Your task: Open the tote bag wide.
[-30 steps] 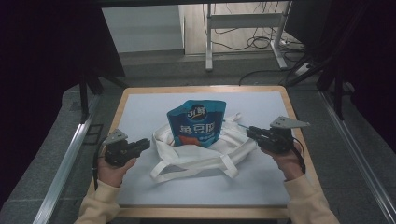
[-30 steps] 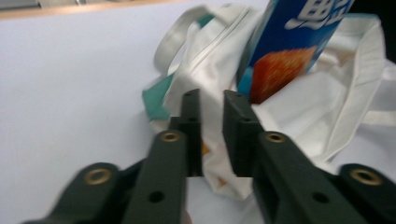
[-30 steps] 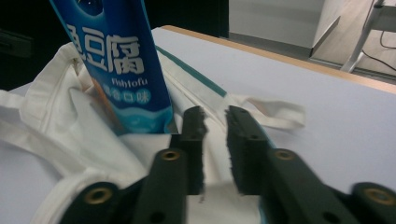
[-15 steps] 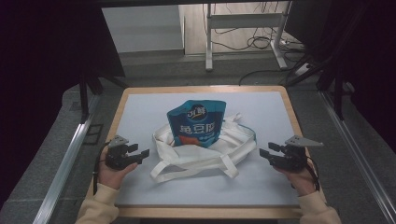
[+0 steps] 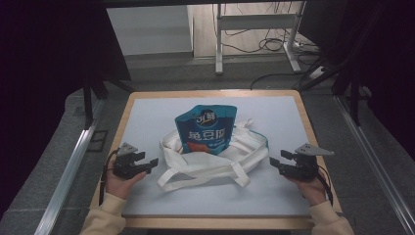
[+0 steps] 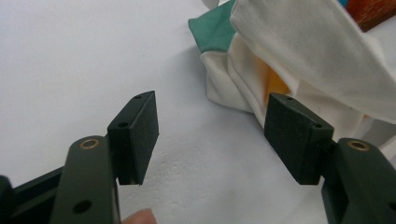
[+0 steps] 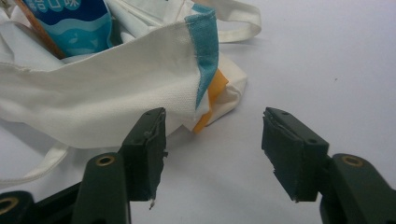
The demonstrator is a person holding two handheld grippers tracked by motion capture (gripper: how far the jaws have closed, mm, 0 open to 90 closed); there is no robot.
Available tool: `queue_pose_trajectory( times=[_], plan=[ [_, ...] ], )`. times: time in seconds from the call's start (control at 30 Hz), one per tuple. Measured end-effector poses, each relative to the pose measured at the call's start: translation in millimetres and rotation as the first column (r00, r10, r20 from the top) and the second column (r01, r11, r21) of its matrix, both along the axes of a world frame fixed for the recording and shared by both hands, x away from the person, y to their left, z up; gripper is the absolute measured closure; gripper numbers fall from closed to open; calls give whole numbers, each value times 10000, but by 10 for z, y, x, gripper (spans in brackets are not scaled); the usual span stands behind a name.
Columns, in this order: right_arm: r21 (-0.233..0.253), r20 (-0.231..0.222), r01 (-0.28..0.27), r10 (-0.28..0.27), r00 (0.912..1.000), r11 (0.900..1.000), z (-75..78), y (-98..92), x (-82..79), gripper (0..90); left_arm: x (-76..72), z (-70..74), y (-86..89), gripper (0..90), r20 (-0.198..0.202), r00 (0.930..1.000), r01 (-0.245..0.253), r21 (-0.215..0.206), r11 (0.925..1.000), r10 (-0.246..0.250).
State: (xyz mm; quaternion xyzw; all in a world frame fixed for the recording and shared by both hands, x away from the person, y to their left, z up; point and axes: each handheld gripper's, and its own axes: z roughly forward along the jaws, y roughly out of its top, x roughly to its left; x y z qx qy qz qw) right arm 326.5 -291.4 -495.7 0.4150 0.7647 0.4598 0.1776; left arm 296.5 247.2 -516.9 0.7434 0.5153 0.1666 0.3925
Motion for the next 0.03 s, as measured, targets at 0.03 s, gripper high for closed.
queue_pose_trajectory(
  times=[0.03],
  plan=[
    [0,0,0,0,10000,10000,0,0,0,381,0,0,0,346,0,10000,0,0,10000,0]
  ],
)
